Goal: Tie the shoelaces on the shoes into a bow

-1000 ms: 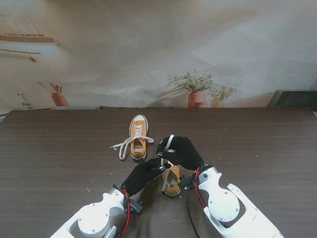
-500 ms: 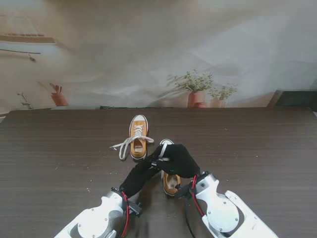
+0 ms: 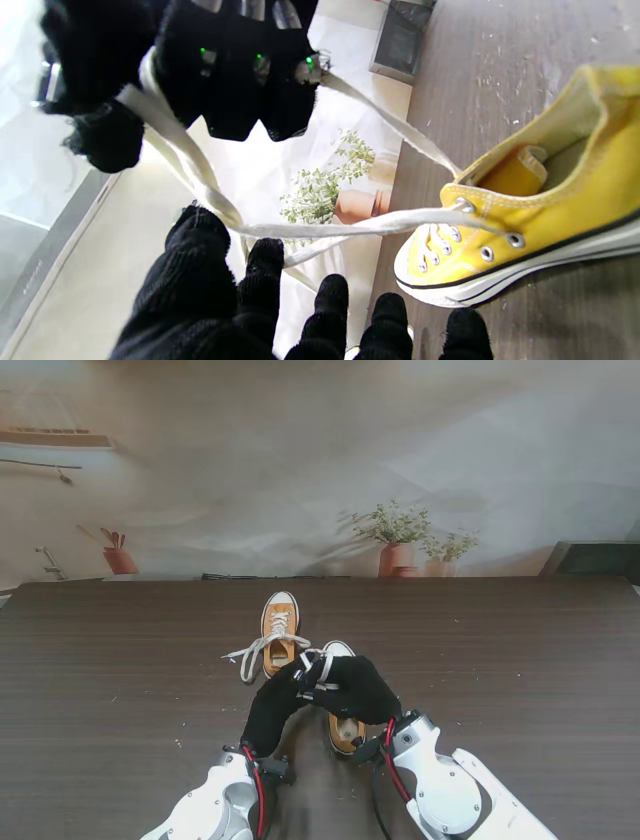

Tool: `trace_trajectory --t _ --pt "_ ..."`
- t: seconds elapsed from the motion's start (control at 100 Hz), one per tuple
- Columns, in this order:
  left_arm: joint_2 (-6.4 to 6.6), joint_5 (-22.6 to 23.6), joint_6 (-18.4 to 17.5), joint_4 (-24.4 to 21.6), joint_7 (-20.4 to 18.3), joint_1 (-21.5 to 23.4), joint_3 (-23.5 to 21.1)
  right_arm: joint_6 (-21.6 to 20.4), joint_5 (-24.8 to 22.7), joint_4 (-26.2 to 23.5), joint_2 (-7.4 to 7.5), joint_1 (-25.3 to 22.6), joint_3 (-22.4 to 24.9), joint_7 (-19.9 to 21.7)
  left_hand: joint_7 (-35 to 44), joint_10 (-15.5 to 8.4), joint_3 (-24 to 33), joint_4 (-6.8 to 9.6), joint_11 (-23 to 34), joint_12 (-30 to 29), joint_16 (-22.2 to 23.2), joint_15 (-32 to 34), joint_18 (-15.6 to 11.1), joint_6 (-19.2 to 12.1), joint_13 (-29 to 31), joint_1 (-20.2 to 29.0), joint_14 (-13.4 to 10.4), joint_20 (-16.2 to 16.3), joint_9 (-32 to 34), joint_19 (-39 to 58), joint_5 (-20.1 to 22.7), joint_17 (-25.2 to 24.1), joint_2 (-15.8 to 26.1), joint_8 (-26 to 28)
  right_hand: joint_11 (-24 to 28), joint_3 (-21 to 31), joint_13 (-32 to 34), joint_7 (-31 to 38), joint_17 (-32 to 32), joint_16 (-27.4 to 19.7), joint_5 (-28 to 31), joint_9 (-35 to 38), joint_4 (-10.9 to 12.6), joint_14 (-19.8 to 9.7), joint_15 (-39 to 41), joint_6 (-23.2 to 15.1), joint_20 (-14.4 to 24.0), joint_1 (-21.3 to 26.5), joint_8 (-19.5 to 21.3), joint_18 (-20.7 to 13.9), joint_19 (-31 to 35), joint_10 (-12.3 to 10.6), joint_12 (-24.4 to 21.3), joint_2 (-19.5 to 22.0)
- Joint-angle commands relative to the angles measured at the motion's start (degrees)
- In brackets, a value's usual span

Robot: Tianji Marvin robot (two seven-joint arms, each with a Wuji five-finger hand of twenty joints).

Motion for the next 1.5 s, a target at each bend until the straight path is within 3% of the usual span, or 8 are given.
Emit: trace_trajectory --t 0.0,0.41,0.82,0.89,1.13,1.24,1.41,1.49 --pt "-0.39 0.04 0.47 -1.04 -1.63 0.46 0.16 0.18 -0.1 -0.1 0.23 -0.13 -0.16 0.75 3.1 -2.02 0.0 -1.04 1.28 1.53 1.48 0.28 -5.25 -5.18 0.74 1.11 -1.21 0.06 1.4 -0.12 2.48 0.19 -2.44 1.93 0.62 -0.93 1.3 -0.04 1.5 -0.95 -1.11 2.92 -0.34 -1.99 4.54 -1.22 -0.62 -1.71 -0.34 -1.03 16.4 0.67 -0.08 0.44" --pt "-2.11 -5.12 0.13 -3.36 3.53 0.63 1.43 -0.06 -0.64 0.41 0.27 0.36 -0.72 0.83 28.59 -1.91 2.62 -0.79 6.67 3.39 3.63 1.34 -3.59 -5.79 5.34 10.97 -0.25 1.26 6.45 1.01 5.06 2.94 -7.92 20.46 0.64 -0.87 1.3 0.08 1.5 -0.96 -1.08 2.92 -0.35 -2.04 4.55 -1.39 -0.63 -1.77 -0.35 -1.03 16.4 0.54 -0.05 0.39" --pt "-2.6 -4.78 -0.58 -3.49 6.14 1.11 0.85 -0.52 -0.3 1.03 0.35 0.08 -0.97 1.18 34.54 -1.79 3.76 -0.42 10.14 4.27 4.83 2.04 -2.14 1.78 8.41 17.85 0.76 2.29 10.76 2.06 11.24 5.53 -6.79 14.66 -0.04 -1.53 1.4 0.08 1.44 -1.99 -1.72 2.9 -0.5 -2.59 3.78 -3.13 -2.09 -2.61 0.0 -1.76 16.4 -0.24 -0.26 1.56" --pt "-2.61 -4.43 -0.73 -3.52 6.39 1.27 0.67 -0.5 -0.24 1.02 0.37 -0.02 -0.94 1.25 34.91 -1.43 3.91 -0.35 10.59 4.35 4.93 2.13 -2.01 3.9 8.67 18.68 1.0 2.51 11.36 2.34 12.56 6.01 -7.49 14.51 -1.67 -2.02 1.44 -0.31 1.18 -4.32 -2.42 2.93 -0.47 -3.01 3.3 -4.1 -7.06 -2.8 0.44 -3.08 15.96 -0.92 -0.64 2.26" --pt "-2.76 -1.93 -1.7 -3.72 8.23 1.58 0.44 -0.54 0.06 0.76 0.61 -0.72 -0.53 1.97 34.57 -1.75 17.09 -2.46 11.57 3.31 5.51 2.33 -1.51 6.01 10.42 13.04 1.52 4.58 15.48 3.2 20.05 8.12 -15.81 14.03 -18.91 -2.36 1.28 -4.47 -3.36 -19.81 -10.69 -8.73 -0.64 2.64 -18.5 -9.32 -18.06 -6.45 2.71 8.53 -9.81 0.02 -5.6 5.43" --pt "-2.69 -1.3 -2.27 -3.99 8.53 1.95 0.11 0.12 0.94 0.38 0.95 -1.12 0.03 3.34 35.3 -2.08 18.74 -3.04 11.83 3.39 5.59 2.41 -1.55 5.3 10.59 11.76 1.44 4.66 15.79 3.26 20.3 8.3 -16.42 15.0 -26.66 -0.74 -0.75 -9.33 -17.05 -29.04 -12.67 -19.48 0.58 4.71 -35.62 -10.25 -18.32 -10.93 4.66 6.98 -17.57 1.42 -11.13 6.18" --pt "-2.62 -0.81 -2.89 -4.5 9.1 2.76 -0.76 1.74 2.54 -0.23 1.3 -1.76 0.92 5.11 35.45 -2.15 19.03 -3.34 11.92 3.47 5.65 2.44 -1.73 4.94 10.51 11.31 1.28 4.66 15.56 3.17 19.59 8.03 -15.93 15.48 -34.12 -4.77 -12.32 -16.67 -31.5 -28.87 -13.63 -28.75 7.11 5.13 -46.77 -9.96 -17.42 -18.35 10.9 5.27 -25.66 3.21 -19.73 12.74" --pt "-2.6 -0.68 -3.06 -4.85 9.44 3.21 -1.19 2.79 3.19 -0.47 1.14 -2.1 1.15 4.86 35.4 -2.28 18.87 -3.43 12.11 3.61 5.71 2.51 -1.72 4.89 10.4 11.45 1.27 4.68 15.41 3.14 19.16 7.9 -15.64 15.51 -36.52 -4.93 -14.21 -17.16 -34.07 -29.1 -11.26 -28.55 5.21 6.15 -48.93 -11.11 -17.69 -20.39 10.22 5.84 -27.5 4.18 -21.84 14.93"
